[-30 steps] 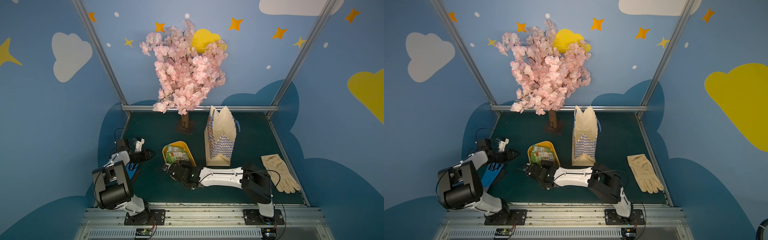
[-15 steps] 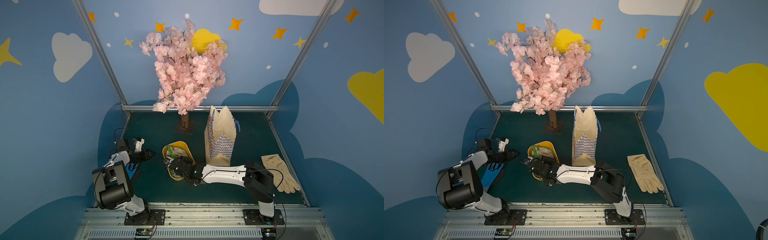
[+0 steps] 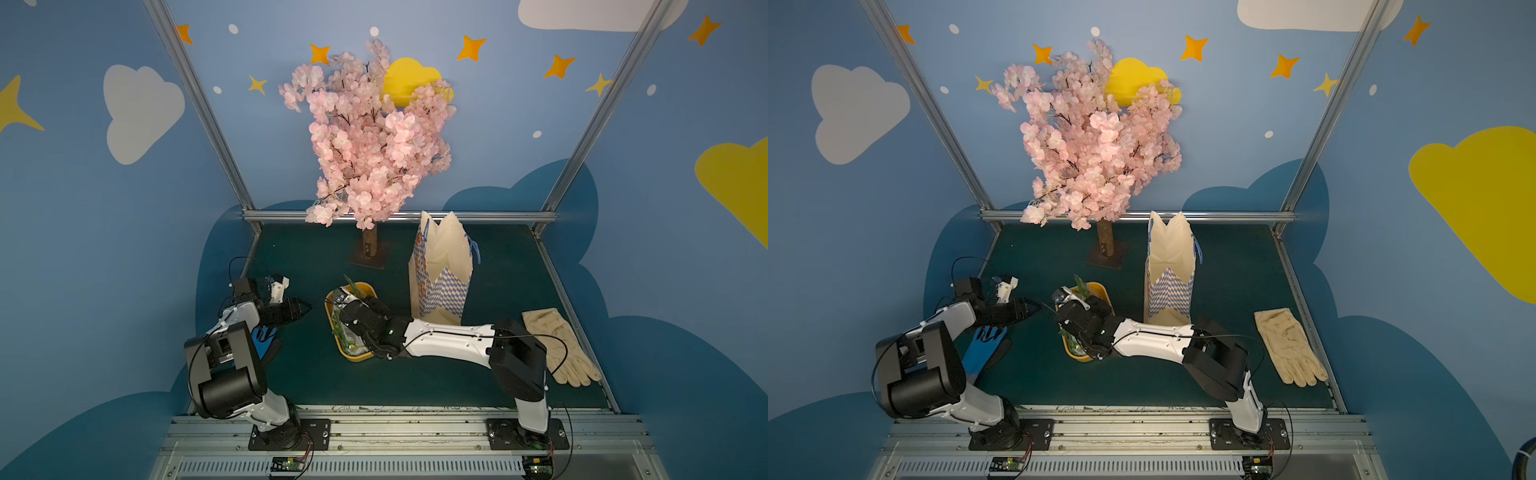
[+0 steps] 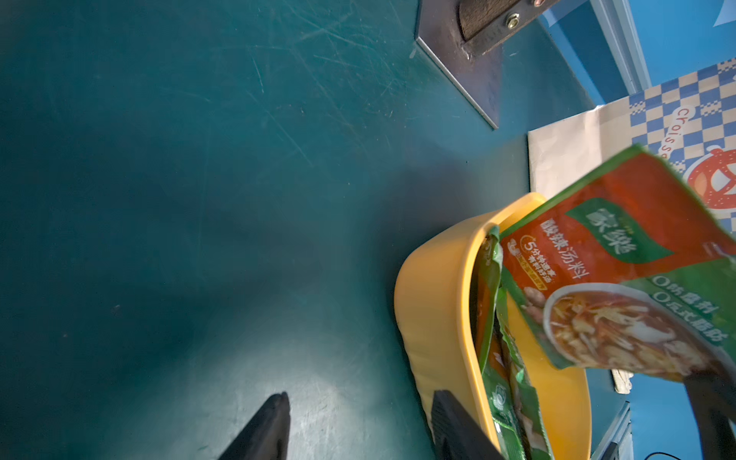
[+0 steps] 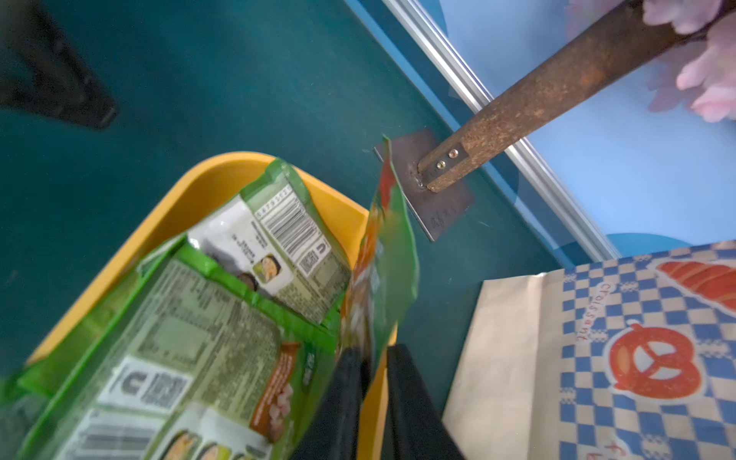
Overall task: Place the condiment packets inside the bag
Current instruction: Pick up the condiment packet from the storage box.
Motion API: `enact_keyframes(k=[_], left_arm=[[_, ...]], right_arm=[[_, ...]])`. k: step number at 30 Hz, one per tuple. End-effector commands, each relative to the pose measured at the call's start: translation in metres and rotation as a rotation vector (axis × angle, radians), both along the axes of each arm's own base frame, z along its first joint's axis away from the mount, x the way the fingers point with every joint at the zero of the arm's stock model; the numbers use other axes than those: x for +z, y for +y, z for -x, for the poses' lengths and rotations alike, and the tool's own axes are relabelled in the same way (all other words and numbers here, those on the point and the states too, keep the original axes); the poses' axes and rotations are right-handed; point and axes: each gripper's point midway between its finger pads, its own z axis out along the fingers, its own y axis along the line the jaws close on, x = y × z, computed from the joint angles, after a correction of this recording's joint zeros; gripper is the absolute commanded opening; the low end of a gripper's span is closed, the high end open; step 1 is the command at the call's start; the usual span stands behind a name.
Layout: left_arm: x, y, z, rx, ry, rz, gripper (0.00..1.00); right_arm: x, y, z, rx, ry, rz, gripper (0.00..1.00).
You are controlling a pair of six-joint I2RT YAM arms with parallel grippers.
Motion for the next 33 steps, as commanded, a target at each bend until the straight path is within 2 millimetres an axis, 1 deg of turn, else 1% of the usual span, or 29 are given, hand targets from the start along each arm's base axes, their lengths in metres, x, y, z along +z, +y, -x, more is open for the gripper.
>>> enact_keyframes(k=[1, 5, 7, 8, 9, 11, 12, 13, 15, 17, 19, 21, 23, 25, 27, 29, 31, 33], left_arm=[[0.01, -0.001, -0.002, -0.013, -0.027, 0.01, 0.61], [0.01, -0.001, -0.001, -0.013, -0.025, 0.01, 0.61], [0.011, -0.001, -0.001, -0.014, -0.025, 0.009, 0.61], [0.011, -0.001, -0.001, -0.013, -0.026, 0.009, 0.61], [0.011, -0.001, -0.001, -0.013, -0.028, 0.009, 0.61], [0.011, -0.001, -0.001, -0.013, -0.027, 0.008, 0.61], [0.011, -0.001, -0.002, -0.012, -0.026, 0.009, 0.61], [0.011, -0.001, -0.002, -0.012, -0.026, 0.01, 0.61], [0.01, -0.001, -0.002, -0.013, -0.026, 0.01, 0.61], [0.009, -0.001, -0.001, -0.014, -0.022, 0.015, 0.61], [0.01, -0.002, -0.001, -0.017, -0.025, 0.024, 0.61], [0.011, -0.003, -0.001, -0.02, -0.03, 0.03, 0.61], [0.013, -0.003, -0.002, -0.021, -0.039, 0.036, 0.64], [0.015, -0.002, -0.002, -0.019, -0.046, 0.059, 0.69], [0.016, 0.0, -0.003, -0.009, -0.045, 0.092, 0.77], [0.016, 0.005, -0.004, 0.006, -0.04, 0.115, 0.83], [0.017, 0.009, -0.004, 0.019, -0.044, 0.132, 0.9], [0.02, 0.009, -0.004, 0.02, -0.055, 0.135, 1.0]], right_arm=[[-0.004, 0.002, -0.012, -0.061, 0.019, -0.069, 0.4], [-0.008, 0.005, -0.019, -0.074, 0.042, -0.099, 0.41], [-0.008, 0.007, -0.022, -0.078, 0.051, -0.11, 0.38], [-0.009, 0.007, -0.022, -0.078, 0.055, -0.113, 0.35], [-0.009, 0.008, -0.022, -0.08, 0.057, -0.114, 0.29], [-0.006, 0.008, -0.022, -0.078, 0.06, -0.122, 0.13], [-0.002, 0.007, -0.021, -0.075, 0.06, -0.129, 0.03], [0.002, 0.007, -0.02, -0.074, 0.058, -0.136, 0.0], [0.013, 0.008, -0.016, -0.062, 0.046, -0.145, 0.0], [0.031, 0.008, -0.01, -0.048, 0.03, -0.163, 0.0], [0.054, 0.008, -0.002, -0.035, 0.011, -0.196, 0.0], [0.081, 0.004, 0.007, -0.024, -0.004, -0.242, 0.0], [0.108, -0.001, 0.016, -0.015, -0.014, -0.296, 0.0], [0.135, -0.009, 0.023, -0.019, -0.028, -0.364, 0.0], [0.169, -0.021, 0.031, -0.012, -0.047, -0.449, 0.0], [0.197, -0.032, 0.041, 0.009, -0.058, -0.539, 0.0], [0.232, -0.049, 0.051, 0.04, -0.062, -0.647, 0.0], [0.259, -0.067, 0.061, 0.066, -0.072, -0.718, 0.0]])
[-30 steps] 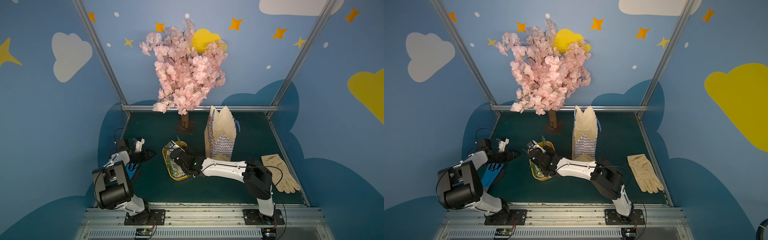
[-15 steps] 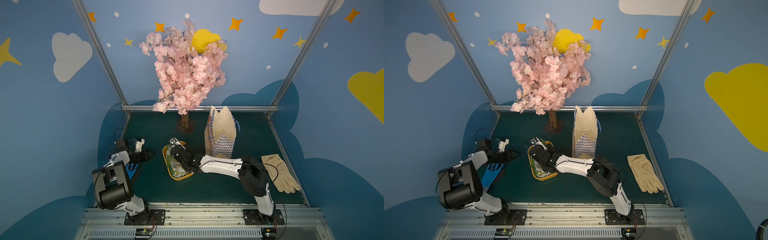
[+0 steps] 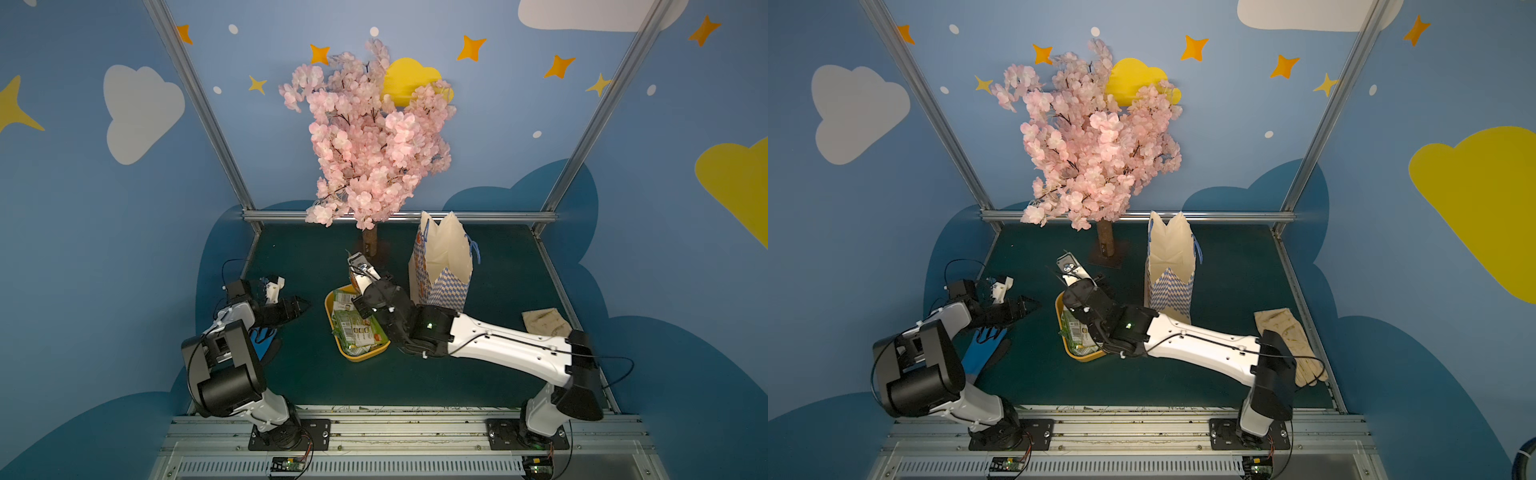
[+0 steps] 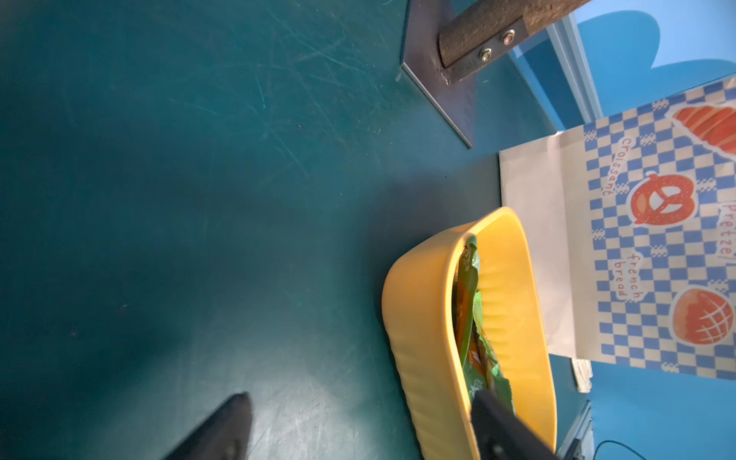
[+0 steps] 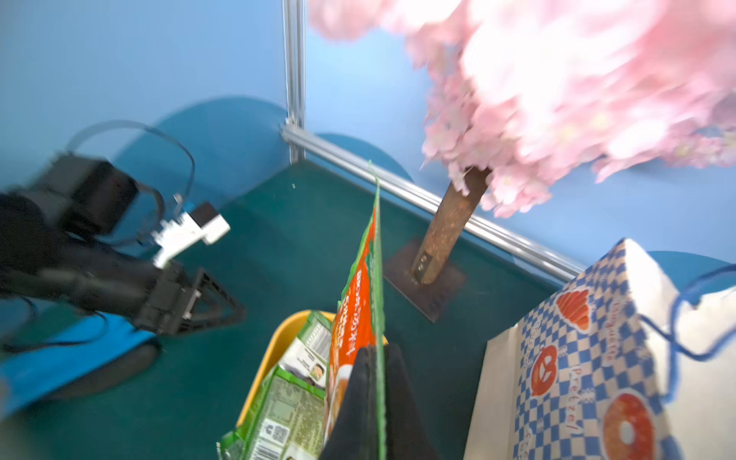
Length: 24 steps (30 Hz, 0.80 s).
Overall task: Place the condiment packets inside the bag
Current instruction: Pick up the condiment packet from the storage box, then place the condiment packet in the paper bag.
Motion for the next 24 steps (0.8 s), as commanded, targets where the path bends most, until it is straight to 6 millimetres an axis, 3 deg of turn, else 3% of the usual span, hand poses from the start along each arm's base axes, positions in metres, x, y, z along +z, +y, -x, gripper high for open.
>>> enact_keyframes(k=[1, 6, 13, 18, 24], left_arm=[[0.013, -0.002, -0.002, -0.011, -0.041, 0.035, 1.0], [0.027, -0.004, 0.001, -0.008, -0.1, 0.002, 1.0], [0.039, -0.008, 0.005, -0.015, -0.181, -0.023, 1.0], [0.047, -0.012, 0.008, -0.026, -0.231, -0.033, 1.0], [0.053, -0.016, 0.011, -0.042, -0.277, -0.035, 1.0]], right_arm=[[0.052, -0.03, 0.011, 0.018, -0.026, -0.174, 0.0], [0.107, -0.082, 0.016, -0.027, -0.089, -0.254, 0.0], [0.144, -0.151, -0.007, -0.192, -0.146, -0.291, 0.0], [0.15, -0.186, -0.029, -0.274, -0.138, -0.32, 0.0], [0.127, -0.207, -0.076, -0.35, -0.064, -0.28, 0.0]])
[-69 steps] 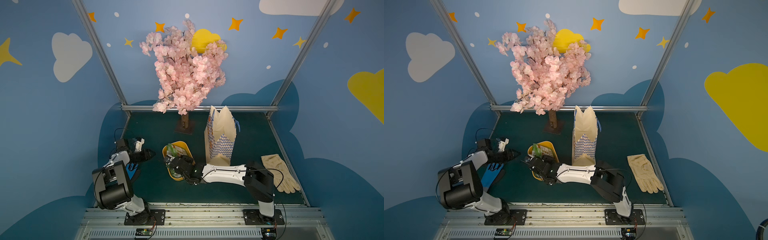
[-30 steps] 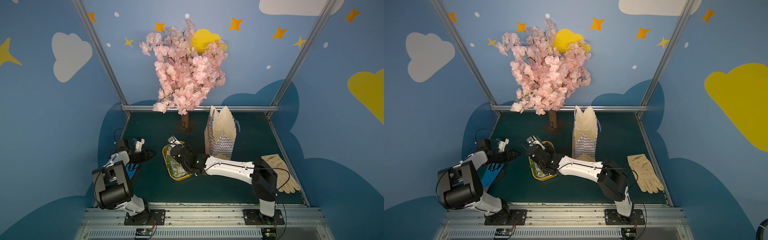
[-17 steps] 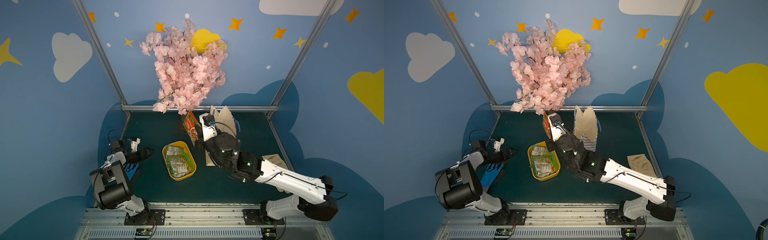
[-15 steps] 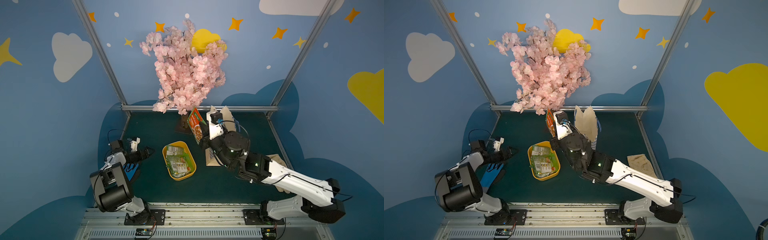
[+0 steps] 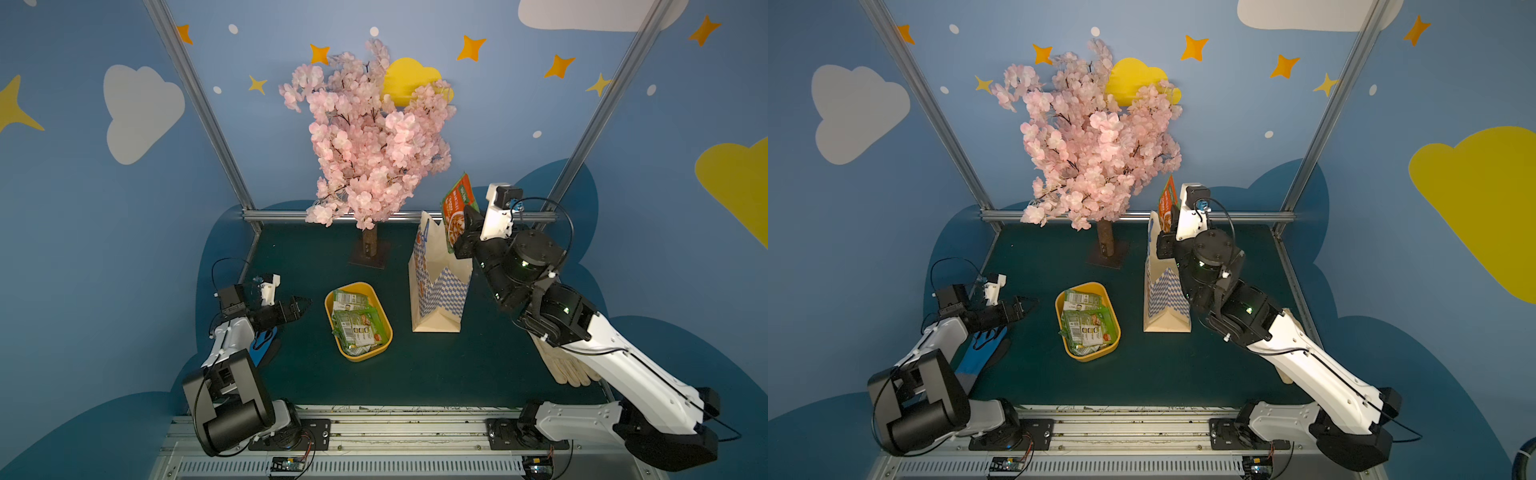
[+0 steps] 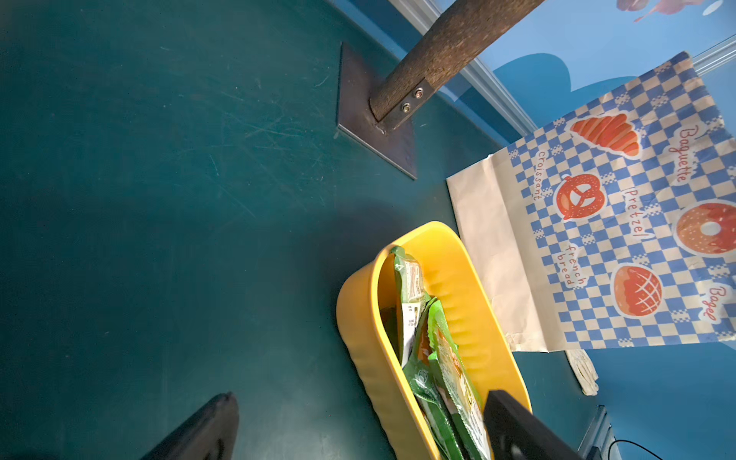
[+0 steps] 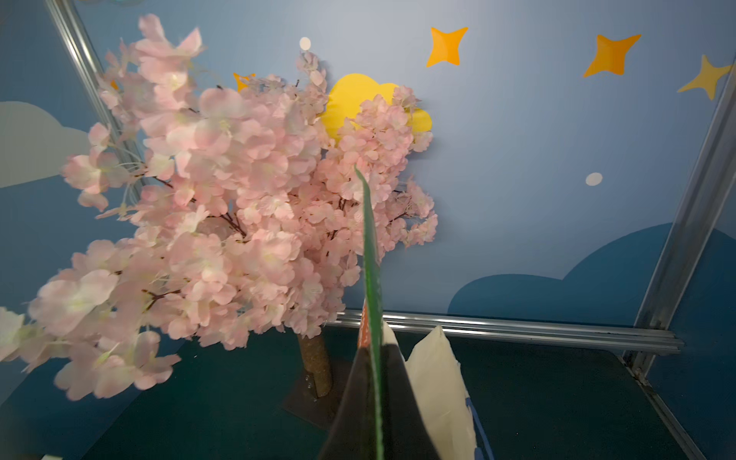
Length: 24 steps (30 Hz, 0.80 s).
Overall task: Place the condiment packets inside the bag
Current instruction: Place the condiment packet in the paper bag.
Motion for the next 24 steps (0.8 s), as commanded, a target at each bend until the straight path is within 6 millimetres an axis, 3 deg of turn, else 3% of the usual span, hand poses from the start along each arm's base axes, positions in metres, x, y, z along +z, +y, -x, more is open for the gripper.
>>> enact_keyframes(k=[1, 10, 16, 23, 24], left_arm=[[0.009, -0.004, 0.0, -0.024, -0.059, 0.002, 1.0], [0.015, -0.004, 0.003, -0.031, -0.091, -0.008, 1.0], [0.013, -0.001, 0.001, -0.023, -0.079, 0.0, 1.0], [0.014, 0.001, 0.0, -0.022, -0.077, 0.008, 1.0], [0.014, 0.002, 0.0, -0.02, -0.079, 0.005, 1.0]], right_arm=[[-0.011, -0.001, -0.019, 0.019, 0.065, -0.016, 0.0], [-0.048, 0.0, -0.073, 0.018, 0.188, -0.03, 0.0], [-0.065, 0.014, -0.087, 0.038, 0.236, 0.008, 0.0], [-0.084, 0.021, -0.088, 0.05, 0.27, -0.001, 0.0], [-0.086, 0.021, -0.089, 0.051, 0.271, -0.003, 0.08]])
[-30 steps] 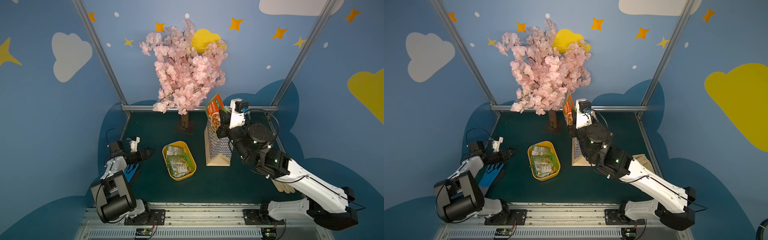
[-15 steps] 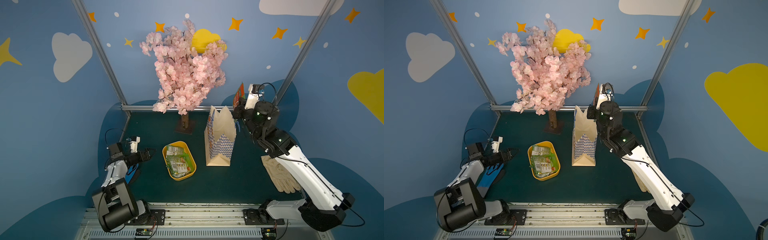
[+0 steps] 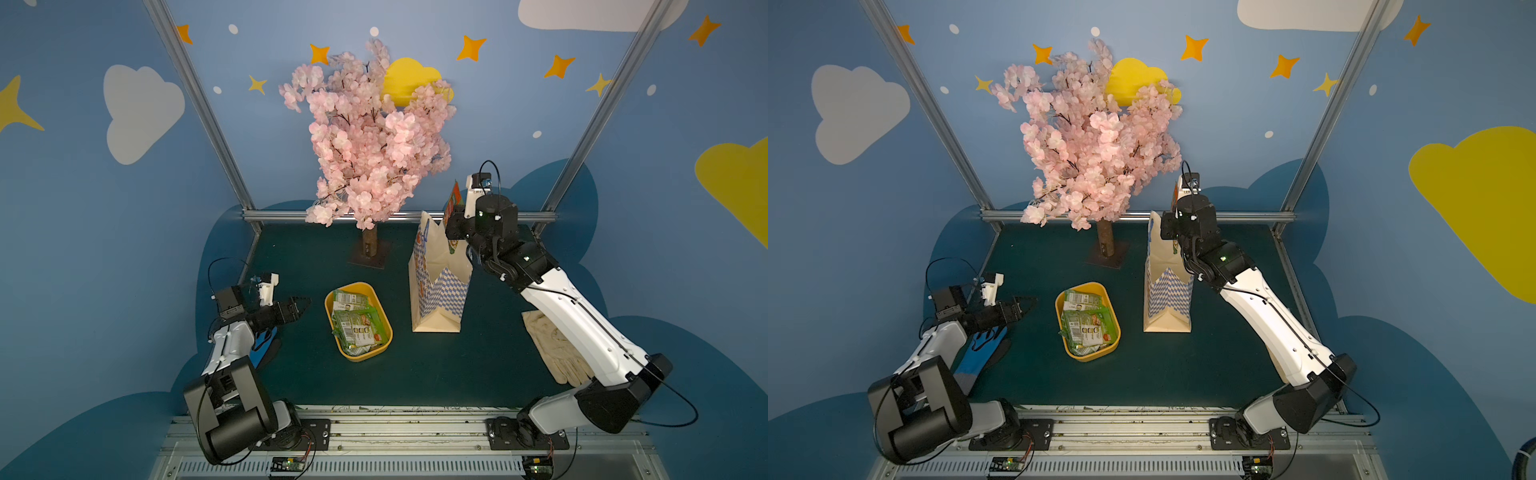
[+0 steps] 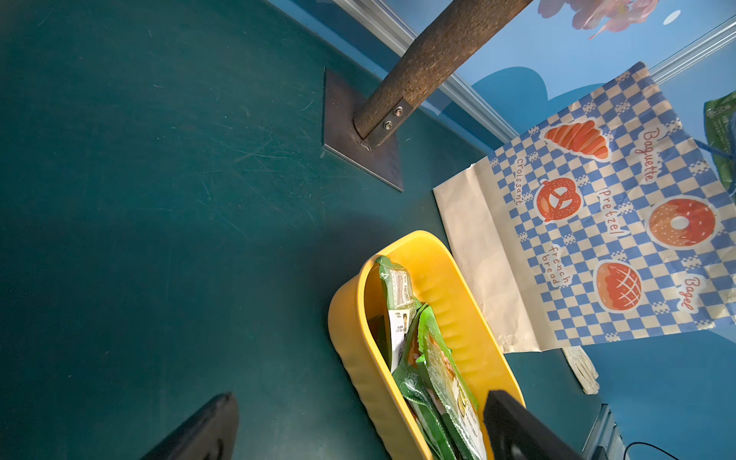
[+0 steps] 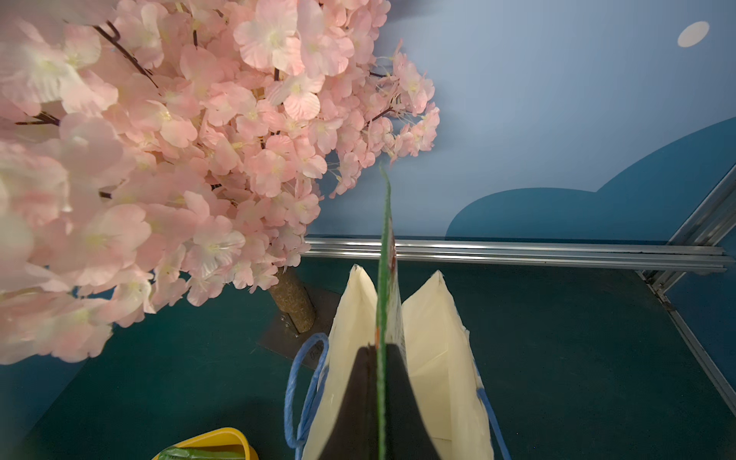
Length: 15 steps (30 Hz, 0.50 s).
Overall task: Place the condiment packets inside the bag
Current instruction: Place the condiment packet in the paper bag.
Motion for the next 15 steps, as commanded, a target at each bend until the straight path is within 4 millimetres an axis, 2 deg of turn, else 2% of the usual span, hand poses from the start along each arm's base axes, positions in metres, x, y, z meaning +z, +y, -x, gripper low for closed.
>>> enact_keyframes(k=[1, 2, 7, 12, 15], left_arm=[[0.006, 0.0, -0.001, -0.014, -0.023, 0.004, 1.0], [0.006, 0.0, -0.001, -0.015, -0.025, 0.003, 1.0], [0.006, -0.001, 0.0, -0.015, -0.025, 0.004, 1.0], [0.005, 0.0, -0.001, -0.012, -0.018, 0.003, 1.0], [0.004, 0.001, -0.001, -0.01, -0.013, 0.004, 1.0]], right_arm=[[0.008, 0.003, 0.004, 0.011, -0.021, -0.044, 0.21], [0.008, 0.003, 0.004, 0.012, -0.022, -0.043, 0.27], [0.022, 0.005, 0.01, 0.034, -0.055, -0.047, 0.41], [0.046, 0.015, 0.03, 0.073, -0.122, -0.018, 0.44], [0.048, 0.039, 0.053, 0.148, -0.142, 0.026, 0.46]])
